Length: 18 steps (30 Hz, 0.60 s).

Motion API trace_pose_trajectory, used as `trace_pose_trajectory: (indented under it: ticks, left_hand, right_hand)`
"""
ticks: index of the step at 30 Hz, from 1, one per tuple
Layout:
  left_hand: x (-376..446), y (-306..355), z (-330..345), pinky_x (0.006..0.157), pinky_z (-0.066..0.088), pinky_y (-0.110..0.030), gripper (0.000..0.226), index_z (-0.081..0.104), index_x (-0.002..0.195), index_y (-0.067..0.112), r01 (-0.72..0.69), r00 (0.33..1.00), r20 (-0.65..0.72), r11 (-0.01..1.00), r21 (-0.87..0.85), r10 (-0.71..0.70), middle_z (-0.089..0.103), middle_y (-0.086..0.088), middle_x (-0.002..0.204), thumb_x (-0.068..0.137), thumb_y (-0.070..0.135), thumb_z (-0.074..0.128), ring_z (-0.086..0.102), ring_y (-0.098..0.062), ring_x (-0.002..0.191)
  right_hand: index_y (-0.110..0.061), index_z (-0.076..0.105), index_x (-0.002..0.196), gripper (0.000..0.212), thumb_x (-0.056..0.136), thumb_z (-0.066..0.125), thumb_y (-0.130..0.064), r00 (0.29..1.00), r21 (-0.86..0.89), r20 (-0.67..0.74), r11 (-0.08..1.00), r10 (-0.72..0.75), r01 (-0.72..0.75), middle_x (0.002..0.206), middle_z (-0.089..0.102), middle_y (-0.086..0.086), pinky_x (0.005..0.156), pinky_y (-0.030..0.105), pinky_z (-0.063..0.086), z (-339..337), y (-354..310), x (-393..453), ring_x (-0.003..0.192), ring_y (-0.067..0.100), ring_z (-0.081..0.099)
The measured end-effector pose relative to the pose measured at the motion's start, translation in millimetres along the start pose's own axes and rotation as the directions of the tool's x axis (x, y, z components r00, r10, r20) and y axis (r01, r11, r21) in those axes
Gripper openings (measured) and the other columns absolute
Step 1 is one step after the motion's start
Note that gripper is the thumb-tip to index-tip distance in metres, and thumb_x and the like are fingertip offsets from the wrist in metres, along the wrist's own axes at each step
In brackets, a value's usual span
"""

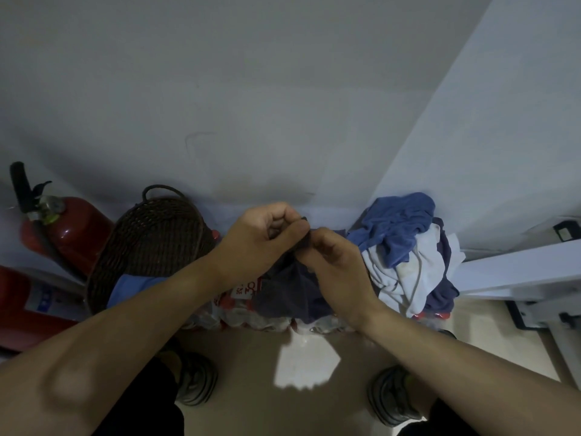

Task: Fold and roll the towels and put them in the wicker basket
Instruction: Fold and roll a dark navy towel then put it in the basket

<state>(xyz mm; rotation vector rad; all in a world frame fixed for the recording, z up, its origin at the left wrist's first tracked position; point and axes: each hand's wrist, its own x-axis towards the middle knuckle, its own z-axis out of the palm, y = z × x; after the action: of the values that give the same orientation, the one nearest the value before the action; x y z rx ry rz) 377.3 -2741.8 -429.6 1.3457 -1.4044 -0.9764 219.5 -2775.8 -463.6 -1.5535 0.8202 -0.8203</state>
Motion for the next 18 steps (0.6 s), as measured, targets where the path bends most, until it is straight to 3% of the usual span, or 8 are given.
trace_pose_trajectory:
  ticks: [2,5,8,12,15,17,18]
  left_hand:
    - [3.0,-2.3,-4.7,0.054,0.044,-0.015,0.026,0.061,0.083,0.004,-0.002,0.999,-0.046,0.999,0.042,0.004,0.063,0.01,0.062,0.094,0.027,0.057,0.055,0.001,0.055]
    - [7.6,-5.5,-11.8,0.052,0.041,-0.012,0.023,0.061,0.08,0.008,0.002,0.995,-0.096,0.992,0.128,0.011,0.06,0.016,0.059,0.096,0.024,0.057,0.053,0.004,0.053]
    - [10.5,-2.0,-14.8,0.052,0.039,-0.013,0.023,0.057,0.079,0.007,0.032,0.989,-0.145,0.996,0.089,-0.018,0.052,0.011,0.055,0.099,0.017,0.052,0.046,0.001,0.051]
    - [14.5,9.8,-20.6,0.051,0.034,-0.022,0.023,0.052,0.079,0.003,0.011,0.98,-0.201,1.0,-0.025,-0.016,0.045,-0.011,0.056,0.101,0.01,0.046,0.04,-0.018,0.054]
    - [12.5,13.5,-16.9,0.053,0.034,-0.041,0.025,0.053,0.087,-0.007,0.047,0.986,-0.155,0.994,-0.098,-0.062,0.045,-0.032,0.064,0.1,0.013,0.048,0.041,-0.027,0.062]
    - [8.8,12.9,-9.0,0.054,0.04,-0.039,0.022,0.057,0.088,-0.003,0.068,0.992,-0.097,0.994,-0.08,-0.076,0.052,-0.024,0.064,0.099,0.014,0.051,0.048,-0.024,0.06]
    - [6.9,12.6,-4.7,0.053,0.044,-0.032,0.019,0.058,0.087,0.0,0.068,0.995,-0.067,0.994,-0.082,-0.073,0.058,-0.012,0.063,0.098,0.014,0.052,0.054,-0.018,0.059]
  right_hand:
    - [0.0,0.059,0.084,0.011,0.09,0.05,0.005,0.994,0.194,0.028,0.975,0.102,-0.106,0.077,0.061,0.011,0.066,0.035,0.047,-1.7,-3.6,3.9,0.072,0.023,0.056]
    - [-0.003,0.054,0.076,0.012,0.085,0.048,-0.008,0.972,0.351,0.115,0.906,0.207,-0.235,0.064,0.055,0.003,0.057,0.024,0.042,-6.9,-13.9,7.8,0.06,0.011,0.051]
    - [-0.023,0.052,0.061,0.038,0.099,0.049,-0.023,0.976,0.213,0.196,0.968,0.092,-0.134,0.052,0.046,-0.012,0.045,0.015,0.035,-17.3,-17.6,8.4,0.046,0.001,0.04]
    - [-0.031,0.061,0.067,0.024,0.086,0.07,-0.044,0.944,-0.192,0.327,0.975,-0.042,0.11,0.054,0.057,-0.012,0.046,0.014,0.036,-33.2,-15.8,7.9,0.046,0.001,0.046]
    - [-0.032,0.059,0.08,0.031,0.072,0.077,-0.056,0.963,-0.22,0.268,0.974,0.009,0.052,0.067,0.061,-0.005,0.052,0.023,0.044,-34.4,-10.0,2.3,0.057,0.006,0.053]
    - [-0.033,0.054,0.082,0.04,0.066,0.078,-0.061,0.987,-0.189,0.151,0.982,0.051,-0.021,0.072,0.063,-0.005,0.054,0.023,0.049,-26.5,-7.2,-0.9,0.061,0.009,0.058]
    - [-0.031,0.055,0.083,0.041,0.067,0.078,-0.061,0.991,-0.195,0.116,0.98,0.062,-0.038,0.075,0.065,-0.004,0.057,0.026,0.052,-21.9,-6.3,-1.7,0.064,0.012,0.061]
